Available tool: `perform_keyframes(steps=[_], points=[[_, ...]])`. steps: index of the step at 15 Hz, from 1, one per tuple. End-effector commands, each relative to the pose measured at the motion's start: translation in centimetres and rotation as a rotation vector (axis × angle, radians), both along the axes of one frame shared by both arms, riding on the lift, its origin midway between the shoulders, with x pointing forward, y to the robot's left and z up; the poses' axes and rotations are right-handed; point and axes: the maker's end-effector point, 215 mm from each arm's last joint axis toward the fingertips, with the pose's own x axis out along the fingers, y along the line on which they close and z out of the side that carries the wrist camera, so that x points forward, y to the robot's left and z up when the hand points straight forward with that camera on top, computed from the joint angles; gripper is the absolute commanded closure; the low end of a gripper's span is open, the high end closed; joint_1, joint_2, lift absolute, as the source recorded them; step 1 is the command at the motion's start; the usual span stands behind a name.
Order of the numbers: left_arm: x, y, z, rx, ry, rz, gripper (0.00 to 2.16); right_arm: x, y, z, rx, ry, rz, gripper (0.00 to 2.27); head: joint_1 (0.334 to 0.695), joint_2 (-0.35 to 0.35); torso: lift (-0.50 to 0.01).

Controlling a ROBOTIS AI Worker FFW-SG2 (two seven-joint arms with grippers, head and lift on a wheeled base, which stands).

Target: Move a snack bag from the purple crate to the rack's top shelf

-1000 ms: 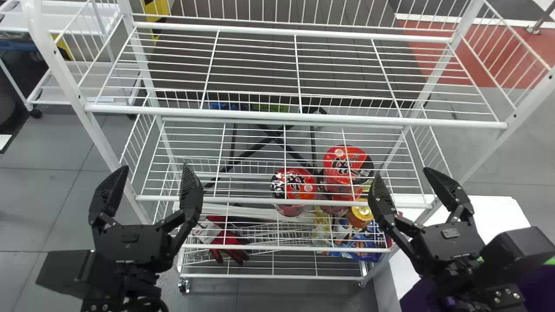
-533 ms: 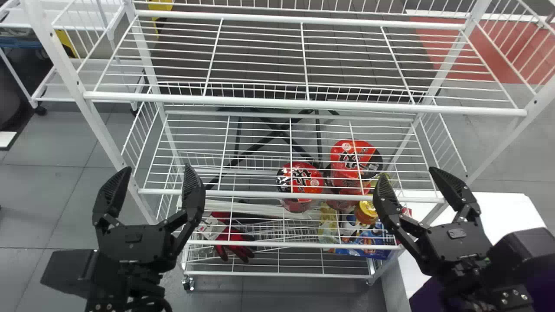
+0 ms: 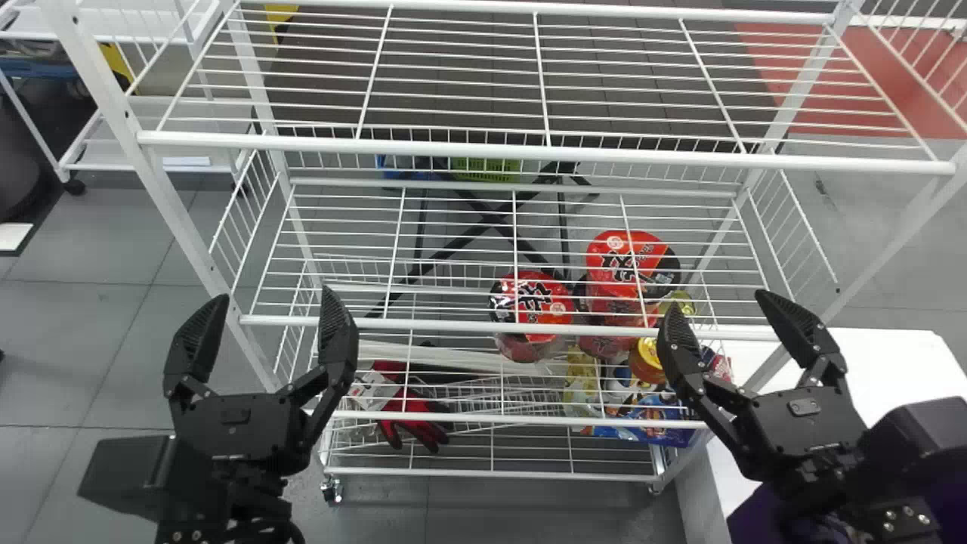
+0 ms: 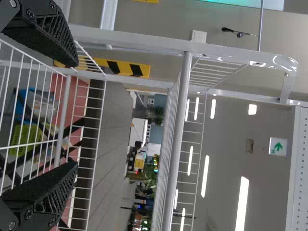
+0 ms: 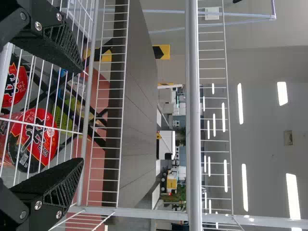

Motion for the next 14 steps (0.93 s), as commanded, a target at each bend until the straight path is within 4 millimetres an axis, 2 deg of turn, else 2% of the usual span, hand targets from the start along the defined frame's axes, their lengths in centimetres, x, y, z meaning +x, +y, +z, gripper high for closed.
perform_keyframes(steps=[1,14], points=[[0.0,0.1,0.03,0.001,-0.001,0.002,0.08,0.06,-0.03,0.02,0.001,-0.001,-0.001,0.17,0.695,-0.034,-0.289],[0.0,0.33,-0.41,0.003,0.01,0.005,0.08,0.22,0.22,0.29,0.004,-0.007,0.003,0.16,0.695,-0.027,-0.341]])
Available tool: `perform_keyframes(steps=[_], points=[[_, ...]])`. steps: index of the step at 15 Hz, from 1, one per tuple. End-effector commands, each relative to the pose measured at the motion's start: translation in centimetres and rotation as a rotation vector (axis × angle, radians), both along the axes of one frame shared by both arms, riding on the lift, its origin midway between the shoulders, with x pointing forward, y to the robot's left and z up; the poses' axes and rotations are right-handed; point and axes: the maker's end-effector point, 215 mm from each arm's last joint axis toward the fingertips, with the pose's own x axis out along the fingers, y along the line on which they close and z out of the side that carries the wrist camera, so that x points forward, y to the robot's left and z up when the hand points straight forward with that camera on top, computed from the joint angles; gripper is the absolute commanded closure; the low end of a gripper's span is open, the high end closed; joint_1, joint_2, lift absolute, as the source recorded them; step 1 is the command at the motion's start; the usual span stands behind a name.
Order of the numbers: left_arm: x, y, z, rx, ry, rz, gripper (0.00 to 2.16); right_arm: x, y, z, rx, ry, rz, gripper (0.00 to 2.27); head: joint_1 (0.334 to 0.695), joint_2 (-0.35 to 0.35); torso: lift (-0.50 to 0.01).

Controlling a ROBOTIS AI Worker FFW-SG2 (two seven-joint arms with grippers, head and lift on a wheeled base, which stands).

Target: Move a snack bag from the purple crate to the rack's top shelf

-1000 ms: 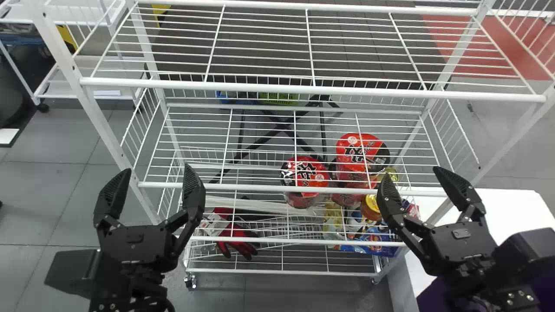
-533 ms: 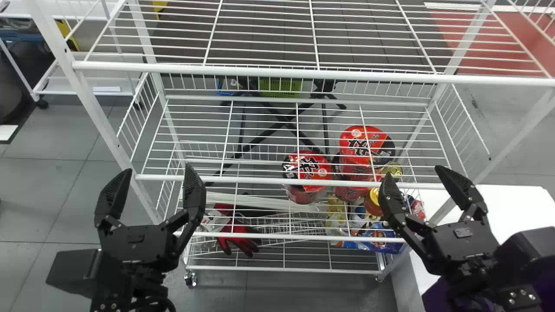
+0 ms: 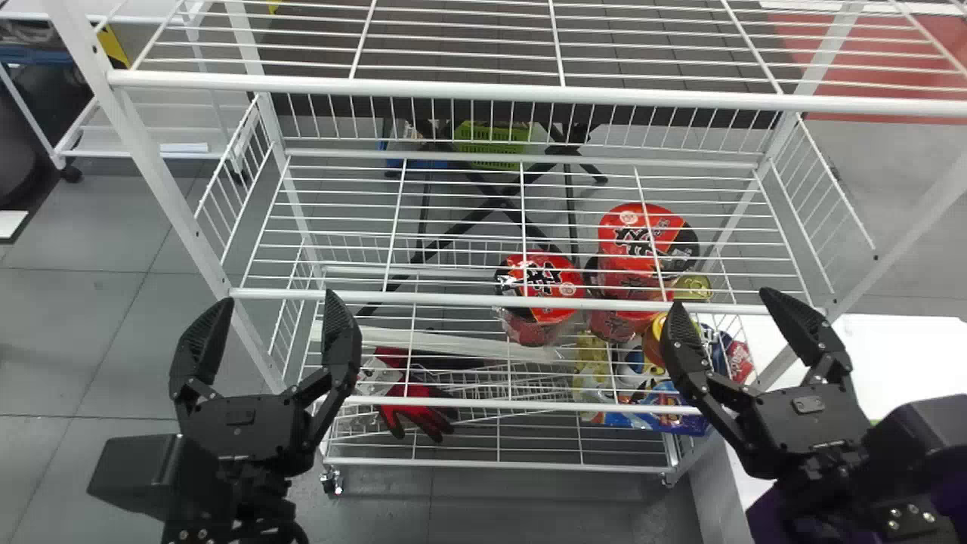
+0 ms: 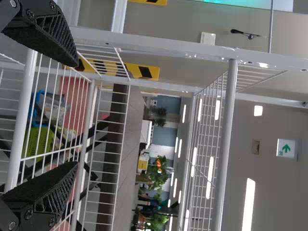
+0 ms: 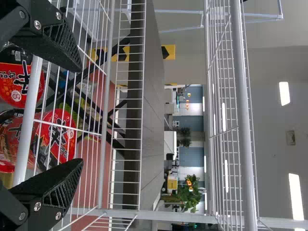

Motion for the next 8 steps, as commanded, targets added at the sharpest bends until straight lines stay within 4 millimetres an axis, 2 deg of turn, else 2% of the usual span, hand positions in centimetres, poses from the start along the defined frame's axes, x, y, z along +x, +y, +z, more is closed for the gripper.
perform_keyframes(steps=[1,8], points=[[-0.07,0.03,0.18,0.0,-0.002,0.001,0.08,0.02,0.04,0.14,0.0,-0.002,0.001,0.16,0.695,-0.026,-0.346],[-0.37,0.25,0.16,0.0,-0.002,0.005,0.08,-0.08,0.28,0.71,-0.012,-0.014,0.008,0.16,0.695,-0.023,-0.373]])
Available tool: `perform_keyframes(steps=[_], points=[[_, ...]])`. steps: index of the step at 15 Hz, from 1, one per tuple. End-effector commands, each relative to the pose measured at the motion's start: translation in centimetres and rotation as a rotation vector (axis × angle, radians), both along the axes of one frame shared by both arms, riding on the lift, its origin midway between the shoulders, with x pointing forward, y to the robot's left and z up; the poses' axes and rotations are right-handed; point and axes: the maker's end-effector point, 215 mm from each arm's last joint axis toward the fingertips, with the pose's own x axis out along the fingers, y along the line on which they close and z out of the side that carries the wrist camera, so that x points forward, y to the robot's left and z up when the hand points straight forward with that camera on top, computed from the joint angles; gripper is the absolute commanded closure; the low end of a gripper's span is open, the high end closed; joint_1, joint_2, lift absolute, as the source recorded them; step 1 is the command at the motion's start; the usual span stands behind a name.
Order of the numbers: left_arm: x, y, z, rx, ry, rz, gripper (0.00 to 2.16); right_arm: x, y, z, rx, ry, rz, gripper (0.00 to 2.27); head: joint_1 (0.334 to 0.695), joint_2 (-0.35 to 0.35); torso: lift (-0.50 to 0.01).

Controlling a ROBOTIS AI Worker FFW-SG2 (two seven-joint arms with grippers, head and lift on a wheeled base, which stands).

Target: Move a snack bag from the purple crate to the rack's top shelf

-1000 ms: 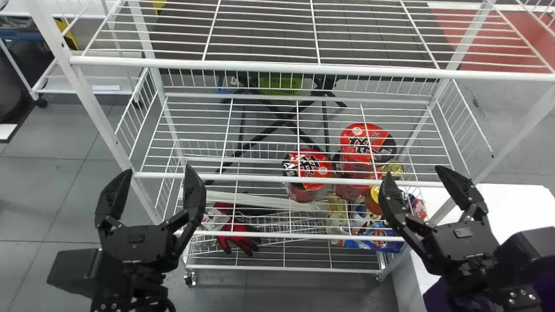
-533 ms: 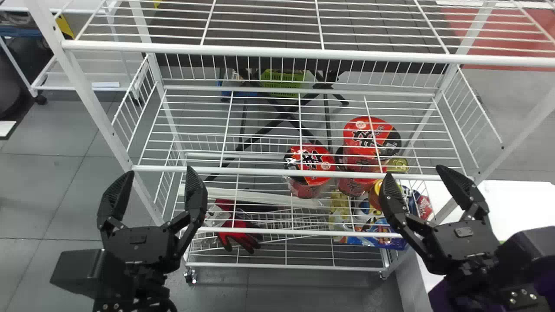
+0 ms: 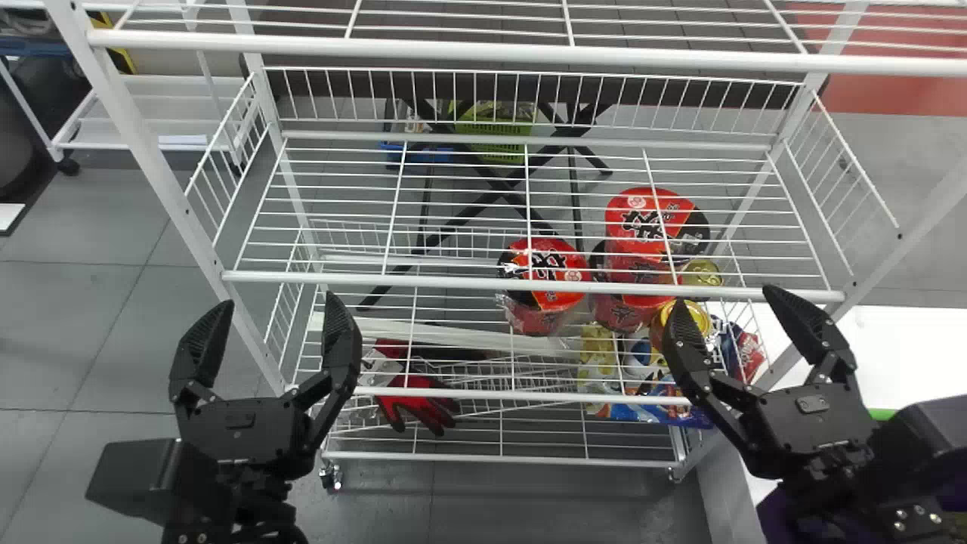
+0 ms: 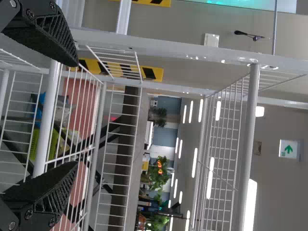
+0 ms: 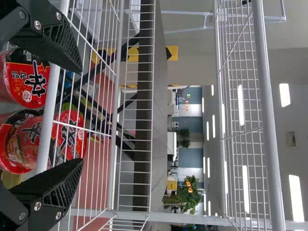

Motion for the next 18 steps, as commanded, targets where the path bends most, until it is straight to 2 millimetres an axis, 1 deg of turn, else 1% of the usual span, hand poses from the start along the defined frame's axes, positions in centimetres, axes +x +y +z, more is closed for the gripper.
perform_keyframes(steps=[1,5,10,14,16,18], points=[[-0.1,0.1,0.1,0.0,-0.002,0.002,0.08,0.0,0.1,0.2,-0.006,-0.006,0.002,0.16,0.695,-0.022,-0.378],[-0.2,0.1,0.2,0.0,-0.004,0.001,0.08,0.1,0.2,0.6,-0.01,-0.012,0.004,0.16,0.695,-0.018,-0.394],[-0.1,0.4,0.4,0.001,-0.011,0.007,0.08,0.2,0.1,0.6,-0.007,-0.008,-0.009,0.16,0.695,-0.016,-0.414],[-0.1,0.8,0.5,0.001,-0.016,0.015,0.08,0.4,0.1,0.1,-0.009,0.004,-0.01,0.17,0.695,-0.012,-0.43],[-0.1,0.9,0.5,0.0,-0.017,0.017,0.08,0.6,0.1,-0.5,-0.016,0.025,-0.011,0.16,0.695,-0.008,-0.438],[-0.1,1.0,0.5,0.0,-0.015,0.018,0.08,0.6,0.1,-0.5,-0.017,0.026,-0.01,0.17,0.695,-0.006,-0.446]])
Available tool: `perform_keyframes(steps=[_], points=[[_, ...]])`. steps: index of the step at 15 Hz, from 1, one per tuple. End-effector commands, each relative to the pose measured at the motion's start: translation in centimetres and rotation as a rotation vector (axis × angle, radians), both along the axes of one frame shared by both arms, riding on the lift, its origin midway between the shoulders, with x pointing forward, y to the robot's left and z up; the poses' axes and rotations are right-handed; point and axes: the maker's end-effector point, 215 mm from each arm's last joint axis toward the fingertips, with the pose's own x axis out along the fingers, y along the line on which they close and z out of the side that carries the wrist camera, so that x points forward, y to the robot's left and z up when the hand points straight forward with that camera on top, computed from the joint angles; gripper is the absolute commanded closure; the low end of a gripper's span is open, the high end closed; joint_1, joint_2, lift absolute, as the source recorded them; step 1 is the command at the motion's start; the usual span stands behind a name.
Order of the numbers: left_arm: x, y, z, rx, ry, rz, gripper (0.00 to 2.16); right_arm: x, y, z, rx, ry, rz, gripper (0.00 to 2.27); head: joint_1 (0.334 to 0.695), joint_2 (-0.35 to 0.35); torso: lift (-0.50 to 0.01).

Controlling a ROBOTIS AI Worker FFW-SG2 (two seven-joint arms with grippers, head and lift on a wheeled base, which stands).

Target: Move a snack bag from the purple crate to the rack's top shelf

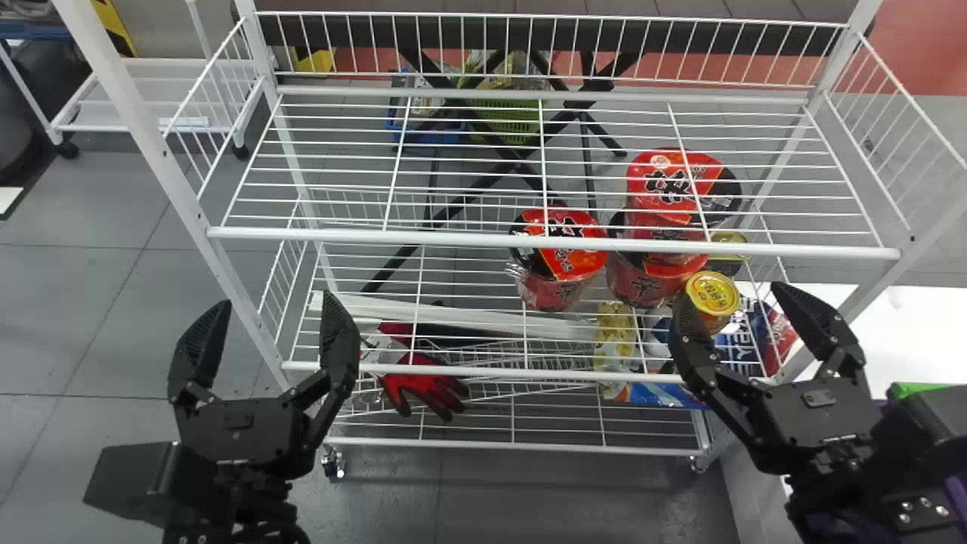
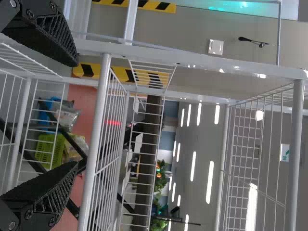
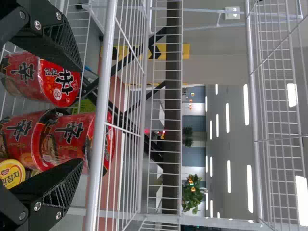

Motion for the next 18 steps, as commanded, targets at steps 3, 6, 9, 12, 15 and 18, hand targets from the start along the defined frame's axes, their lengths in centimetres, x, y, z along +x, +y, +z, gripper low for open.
perform_keyframes(steps=[3,6,9,12,15,18], points=[[-0.1,0.2,-0.1,0.001,0.004,0.003,0.08,0.0,0.0,-0.4,0.015,0.019,-0.003,0.16,0.695,-0.004,-0.458],[-0.3,0.2,-0.2,0.003,0.007,0.002,0.08,-0.2,-0.1,0.2,0.022,0.009,-0.008,0.16,0.695,-0.005,-0.462],[-0.9,0.4,0.4,0.001,-0.008,0.008,0.08,-0.3,0.3,1.5,0.012,0.006,-0.004,0.17,0.695,-0.004,-0.462],[-1.3,0.7,0.7,0.004,-0.013,0.012,0.08,-0.9,-0.6,3.4,-0.017,0.04,-0.016,0.17,0.695,0.003,-0.462],[-1.8,0.9,-0.6,0.005,0.007,0.019,0.08,-1.1,-4.2,1.4,-0.078,0.202,-0.07,0.17,0.695,-0.012,-0.462],[-2.0,1.3,-1.0,0.009,0.013,0.031,0.08,-2.1,-9.5,2.2,-0.072,0.314,-0.127,0.17,0.695,-0.053,-0.462]])
